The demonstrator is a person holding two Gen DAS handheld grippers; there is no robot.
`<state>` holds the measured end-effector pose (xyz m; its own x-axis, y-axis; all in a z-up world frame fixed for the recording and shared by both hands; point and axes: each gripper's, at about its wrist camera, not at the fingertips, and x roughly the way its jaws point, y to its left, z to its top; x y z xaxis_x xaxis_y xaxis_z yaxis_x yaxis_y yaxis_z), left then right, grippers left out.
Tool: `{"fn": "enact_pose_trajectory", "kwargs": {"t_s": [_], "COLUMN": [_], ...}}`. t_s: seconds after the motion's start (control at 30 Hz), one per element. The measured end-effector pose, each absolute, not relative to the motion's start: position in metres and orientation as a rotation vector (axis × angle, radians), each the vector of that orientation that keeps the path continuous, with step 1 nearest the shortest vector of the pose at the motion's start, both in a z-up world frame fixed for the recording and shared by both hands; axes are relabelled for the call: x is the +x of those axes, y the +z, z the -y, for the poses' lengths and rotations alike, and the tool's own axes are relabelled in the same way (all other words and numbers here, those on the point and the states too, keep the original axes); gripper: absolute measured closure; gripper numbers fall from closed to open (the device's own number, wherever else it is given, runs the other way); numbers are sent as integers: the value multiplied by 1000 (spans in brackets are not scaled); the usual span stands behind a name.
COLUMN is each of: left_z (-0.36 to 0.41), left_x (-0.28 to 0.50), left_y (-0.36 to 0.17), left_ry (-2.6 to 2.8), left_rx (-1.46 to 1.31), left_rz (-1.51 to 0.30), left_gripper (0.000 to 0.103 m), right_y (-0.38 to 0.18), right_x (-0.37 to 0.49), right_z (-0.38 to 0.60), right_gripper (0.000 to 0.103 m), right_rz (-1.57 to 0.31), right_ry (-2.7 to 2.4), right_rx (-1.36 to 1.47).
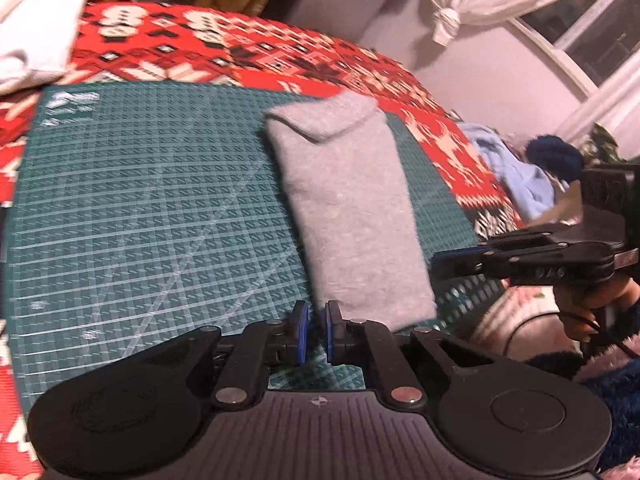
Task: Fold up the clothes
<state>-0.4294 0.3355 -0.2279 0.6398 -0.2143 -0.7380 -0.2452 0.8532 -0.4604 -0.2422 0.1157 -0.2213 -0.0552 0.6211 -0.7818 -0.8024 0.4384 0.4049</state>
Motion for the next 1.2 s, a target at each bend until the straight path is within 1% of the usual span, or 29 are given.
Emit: {"fn": "enact_pose_trajectory", "kwargs": {"t_s": [0.03, 0.1, 0.23, 0.33, 0.47, 0.57, 0.73, 0.97, 1.1, 1.2], "left_z": [-339, -346, -353, -348, -330, -322, -318, -332, -343, -345], "left_x": [-430, -430, -427, -418, -401, -396, -401, -417, -422, -424], "left_y": [-227, -224, -214, -210, -219, -228, -229, -218, -219, -221], "left_ry": [20, 30, 18, -38, -93, -111, -113, -80, -52, -38], "left_rx": [-584, -633, -708, -711, -670, -661, -657, -711, -729, -724], "left_rz": [-885, -860, -792, -784, -845, -881, -915, -853, -856, -867], "left_gripper": [96, 96, 96, 96, 96, 96, 96, 95, 91, 90], "right_y": [-221, -224, -225, -220, -223, -231, -232, -241, -245, -250], "right_x": [-237, -225, -215, -228, -251, -260, -257, -234, -230, -229], "right_z": [-114, -110, -109, -120, -140, -143, -127, -101, -100, -105], "right_gripper": [95, 90, 90, 90, 92, 92, 92, 91, 90, 88], "right_rz": [-1140, -1167, -1200, -1183, -1171, -1173, -1198, -1262, -1290, -1326], "right_ry": [1155, 1121, 1142, 1238, 1321, 1328, 1302, 1235, 1268, 1272], "right_rx": [-165, -73, 59, -2, -174, -232, -213, -48, 27, 28]}}
